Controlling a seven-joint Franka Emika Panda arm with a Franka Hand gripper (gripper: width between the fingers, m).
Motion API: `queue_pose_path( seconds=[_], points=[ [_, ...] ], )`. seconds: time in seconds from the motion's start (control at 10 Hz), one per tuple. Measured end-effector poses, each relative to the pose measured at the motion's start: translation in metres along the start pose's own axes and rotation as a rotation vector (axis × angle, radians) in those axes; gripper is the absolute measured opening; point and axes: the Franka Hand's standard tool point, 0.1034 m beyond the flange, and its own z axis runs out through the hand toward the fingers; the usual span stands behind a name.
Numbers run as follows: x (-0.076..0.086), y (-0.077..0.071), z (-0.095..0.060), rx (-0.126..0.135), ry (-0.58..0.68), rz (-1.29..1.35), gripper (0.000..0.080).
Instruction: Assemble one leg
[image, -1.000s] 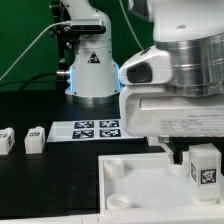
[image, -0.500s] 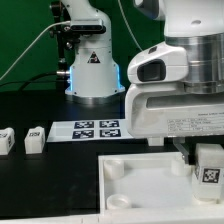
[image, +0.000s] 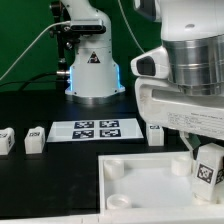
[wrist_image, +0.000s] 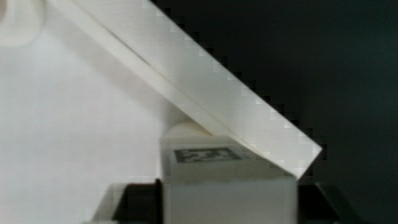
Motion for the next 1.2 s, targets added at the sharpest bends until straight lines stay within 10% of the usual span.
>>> queue_pose_path(
  seconds=[0.3,0.7,0.8,1.2],
  points=[
    [0.0042,0.0,0.0014,0.081,-0.041,0.411,0.0314],
    [0.0023,0.0009,0.0037,0.078,-0.054,0.518,0.0353],
    [0.0023,0.0009,0.0038,0.079,-0.052,0.473,0.0534],
    [0.0049,0.0022,0.0018,0.045,0.004,0.031,0.0642]
  ],
)
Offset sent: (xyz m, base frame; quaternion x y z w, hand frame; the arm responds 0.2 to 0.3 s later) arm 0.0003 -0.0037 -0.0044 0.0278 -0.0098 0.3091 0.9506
